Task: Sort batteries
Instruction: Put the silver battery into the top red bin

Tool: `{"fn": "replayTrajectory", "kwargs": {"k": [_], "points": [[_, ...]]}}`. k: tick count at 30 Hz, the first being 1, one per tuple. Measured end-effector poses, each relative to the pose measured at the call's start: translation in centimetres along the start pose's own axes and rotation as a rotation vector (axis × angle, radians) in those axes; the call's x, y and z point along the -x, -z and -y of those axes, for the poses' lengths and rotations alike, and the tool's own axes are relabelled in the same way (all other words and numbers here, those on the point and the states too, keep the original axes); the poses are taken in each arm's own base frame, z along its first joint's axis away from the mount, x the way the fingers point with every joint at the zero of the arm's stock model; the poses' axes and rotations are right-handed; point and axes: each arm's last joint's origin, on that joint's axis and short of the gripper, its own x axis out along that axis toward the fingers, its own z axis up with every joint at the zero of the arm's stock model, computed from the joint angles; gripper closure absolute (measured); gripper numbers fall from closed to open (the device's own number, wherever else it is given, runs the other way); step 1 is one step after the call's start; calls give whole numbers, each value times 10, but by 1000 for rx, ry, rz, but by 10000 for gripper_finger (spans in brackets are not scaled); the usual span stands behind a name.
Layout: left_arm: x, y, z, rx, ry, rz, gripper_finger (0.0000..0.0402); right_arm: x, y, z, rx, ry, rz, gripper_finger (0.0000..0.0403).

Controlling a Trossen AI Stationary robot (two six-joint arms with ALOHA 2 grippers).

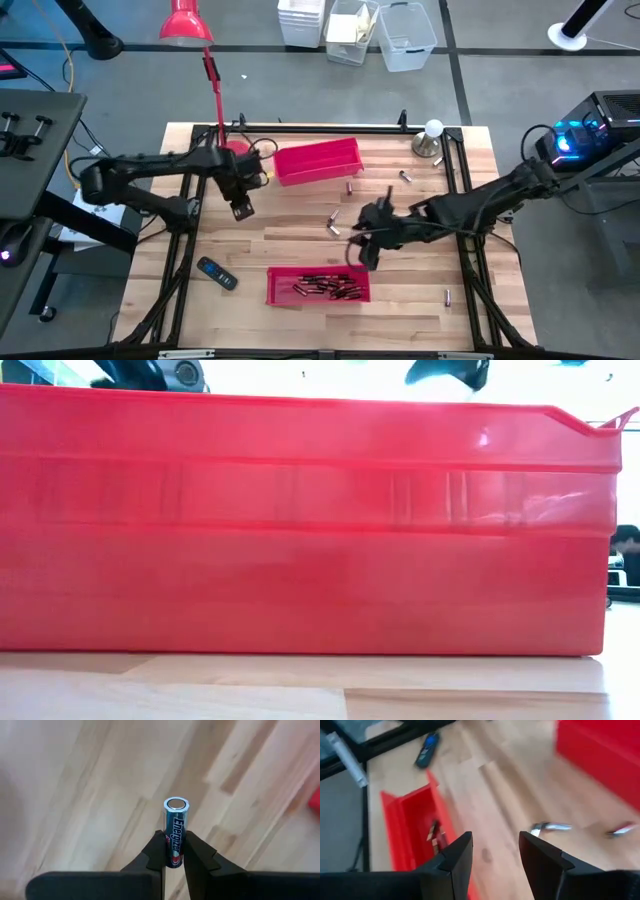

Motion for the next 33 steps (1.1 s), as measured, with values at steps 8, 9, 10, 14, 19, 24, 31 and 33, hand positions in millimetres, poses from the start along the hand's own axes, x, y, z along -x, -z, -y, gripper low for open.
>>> {"fn": "replayTrajectory", "kwargs": {"k": [8,9,10,14,19,24,31,33], "points": [[28,-14,29,3,-114,386,372,33,-6,16,-17,150,133,247],[33,-22,28,3,-115,437,372,34,-7,18,-23,166,146,247],[37,-32,25,4,-115,483,372,33,-8,20,-27,177,153,247],[46,-73,13,-29,-151,566,372,29,-13,26,-37,204,154,247],[34,-114,-2,-95,-212,495,372,27,-17,33,-56,225,156,247],[27,-139,-5,-151,-233,469,310,25,-20,39,-121,242,164,247],[59,-150,6,-191,-110,555,185,24,-22,42,-155,259,178,247],[65,-147,15,-188,8,592,171,24,-22,42,-166,271,189,247]]}}
